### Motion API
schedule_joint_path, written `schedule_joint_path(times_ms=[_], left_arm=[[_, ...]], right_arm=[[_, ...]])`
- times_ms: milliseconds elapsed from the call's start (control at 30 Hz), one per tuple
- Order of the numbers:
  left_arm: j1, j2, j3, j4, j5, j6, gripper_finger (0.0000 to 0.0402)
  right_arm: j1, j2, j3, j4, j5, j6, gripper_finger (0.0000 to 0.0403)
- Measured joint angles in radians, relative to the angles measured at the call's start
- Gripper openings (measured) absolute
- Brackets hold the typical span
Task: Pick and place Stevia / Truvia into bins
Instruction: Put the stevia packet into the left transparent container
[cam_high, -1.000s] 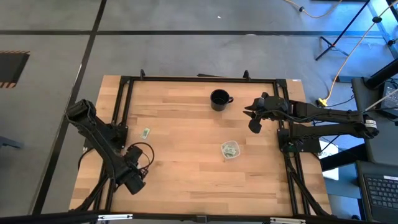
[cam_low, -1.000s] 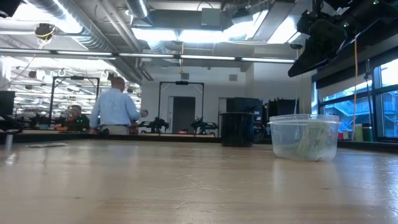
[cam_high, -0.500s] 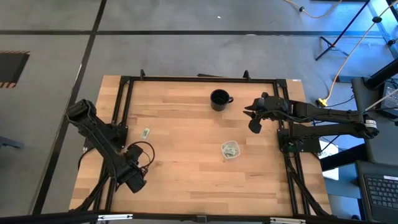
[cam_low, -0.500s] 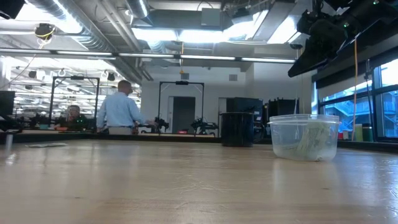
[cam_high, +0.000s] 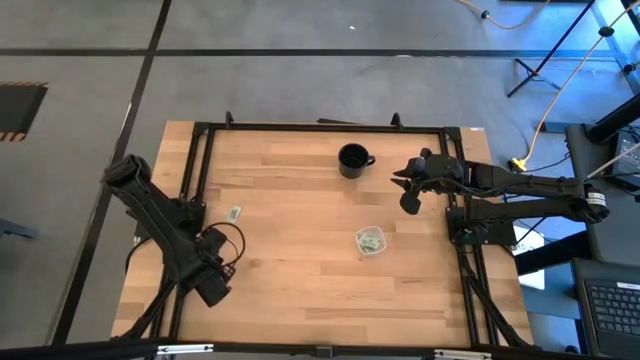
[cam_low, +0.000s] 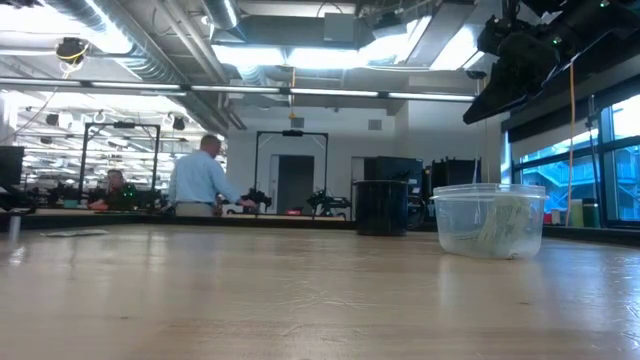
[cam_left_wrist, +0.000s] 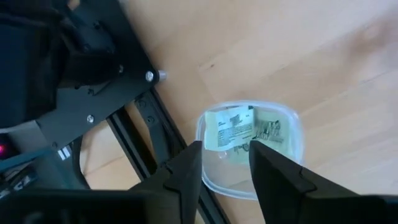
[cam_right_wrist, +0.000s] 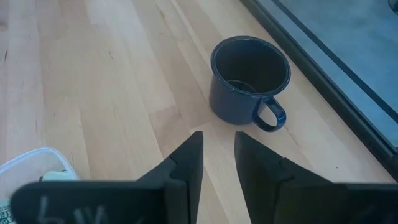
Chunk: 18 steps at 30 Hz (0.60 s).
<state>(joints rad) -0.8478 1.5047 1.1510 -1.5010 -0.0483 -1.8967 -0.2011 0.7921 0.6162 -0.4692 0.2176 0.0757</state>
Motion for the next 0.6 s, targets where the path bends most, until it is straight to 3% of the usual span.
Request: schedule_joint_path(times_ms=[233, 367, 600], left_arm=[[0.026, -0.072, 0.033, -0.038, -0.245, -0.061, 0.0134], [0.122, -0.087, 0.033, -0.052, -0.221, -0.009, 0.0134], [0.366, -0.09, 0.033, -0.053, -0.17, 0.274, 0.0134]], right_arm=[[0.0, 0.0, 0.0, 0.003, 0.0, 0.0, 0.0095], [0.0, 0.0, 0.0, 0.01, 0.0, -0.001, 0.0095], [0.0, 0.0, 0.0, 0.015, 0.0, 0.001, 0.0095]])
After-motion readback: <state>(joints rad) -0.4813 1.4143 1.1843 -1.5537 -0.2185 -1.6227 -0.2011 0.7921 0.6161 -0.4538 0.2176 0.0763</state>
